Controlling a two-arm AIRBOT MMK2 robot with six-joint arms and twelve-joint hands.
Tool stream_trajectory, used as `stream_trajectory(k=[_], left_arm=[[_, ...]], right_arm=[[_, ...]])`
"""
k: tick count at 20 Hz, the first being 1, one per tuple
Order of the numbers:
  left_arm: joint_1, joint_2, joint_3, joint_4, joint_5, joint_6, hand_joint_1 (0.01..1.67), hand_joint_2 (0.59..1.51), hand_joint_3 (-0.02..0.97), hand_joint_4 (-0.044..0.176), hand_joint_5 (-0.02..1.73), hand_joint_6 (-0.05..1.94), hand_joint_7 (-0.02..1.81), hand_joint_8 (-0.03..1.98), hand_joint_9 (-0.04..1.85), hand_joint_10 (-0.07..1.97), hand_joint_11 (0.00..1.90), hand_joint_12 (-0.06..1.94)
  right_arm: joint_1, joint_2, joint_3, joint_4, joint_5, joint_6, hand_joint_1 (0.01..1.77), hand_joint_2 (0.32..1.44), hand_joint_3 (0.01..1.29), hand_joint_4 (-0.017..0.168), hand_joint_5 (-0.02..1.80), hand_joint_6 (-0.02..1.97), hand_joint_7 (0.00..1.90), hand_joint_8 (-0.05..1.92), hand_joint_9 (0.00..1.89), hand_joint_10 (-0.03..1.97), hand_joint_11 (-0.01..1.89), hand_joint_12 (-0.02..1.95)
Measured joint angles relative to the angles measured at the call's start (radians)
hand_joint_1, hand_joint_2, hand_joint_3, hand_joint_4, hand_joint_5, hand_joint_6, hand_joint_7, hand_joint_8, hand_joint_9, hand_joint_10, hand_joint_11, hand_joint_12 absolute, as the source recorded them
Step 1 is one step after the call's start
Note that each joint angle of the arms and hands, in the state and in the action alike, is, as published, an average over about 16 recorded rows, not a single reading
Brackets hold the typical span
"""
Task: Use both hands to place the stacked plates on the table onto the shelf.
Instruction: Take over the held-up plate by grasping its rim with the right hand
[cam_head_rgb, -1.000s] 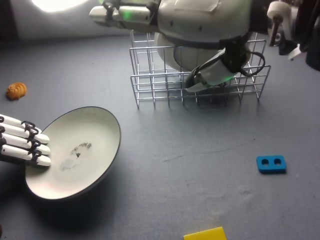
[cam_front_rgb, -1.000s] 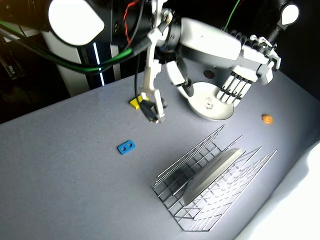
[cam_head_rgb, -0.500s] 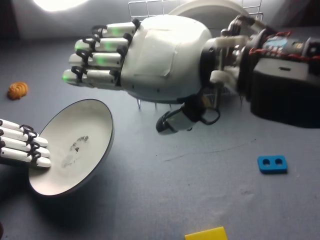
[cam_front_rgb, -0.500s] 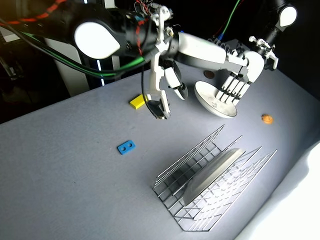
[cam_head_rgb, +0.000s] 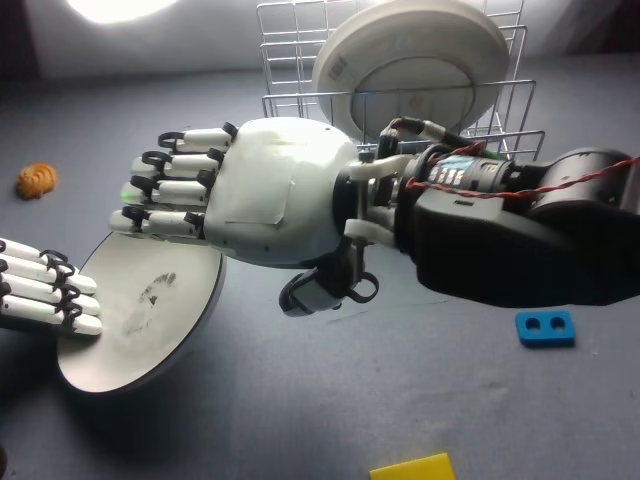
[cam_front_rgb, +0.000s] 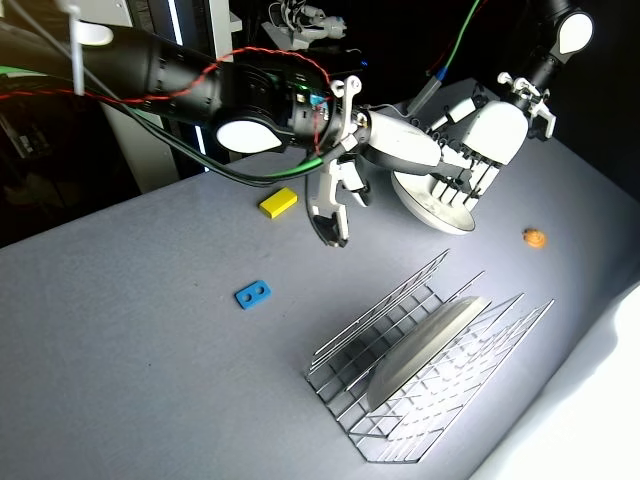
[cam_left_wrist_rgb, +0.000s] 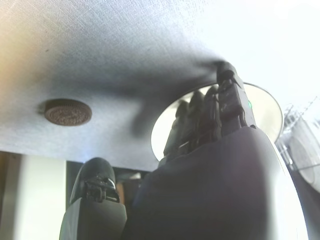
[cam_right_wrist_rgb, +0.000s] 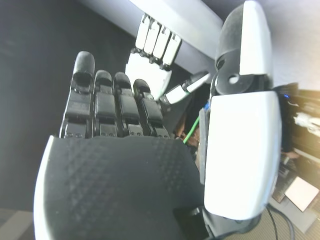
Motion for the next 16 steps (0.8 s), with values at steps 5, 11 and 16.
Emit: stream_trajectory(k=[5, 11, 16], left_arm=[[0.000, -0.001, 0.001, 0.001, -0.001, 0.000, 0.01, 1.148, 0.018, -0.006, 0.02, -0.02, -0.01, -0.01, -0.03, -0.06, 0.04, 0.05], [0.000, -0.003, 0.003, 0.001, -0.002, 0.000, 0.01, 1.148, 0.018, -0.005, 0.02, -0.02, -0.01, -0.01, -0.03, -0.06, 0.04, 0.05], [0.000, -0.004, 0.005, 0.002, -0.004, 0.000, 0.01, 1.148, 0.018, -0.005, 0.02, -0.02, -0.01, -0.01, -0.03, -0.06, 0.04, 0.05]], right_arm=[[-0.025, -0.090, 0.076, 0.015, 0.011, -0.011, 1.12, 0.87, 0.01, 0.005, 0.02, 0.03, 0.01, 0.02, 0.01, 0.00, 0.02, 0.56], [-0.040, -0.195, 0.175, 0.018, 0.018, -0.010, 1.14, 0.89, 0.01, 0.005, 0.02, 0.03, 0.01, 0.02, 0.02, 0.00, 0.02, 0.60], [-0.044, -0.271, 0.254, 0.019, 0.021, -0.009, 1.17, 0.91, 0.01, 0.005, 0.10, 0.04, 0.10, 0.02, 0.11, 0.02, 0.03, 0.79]])
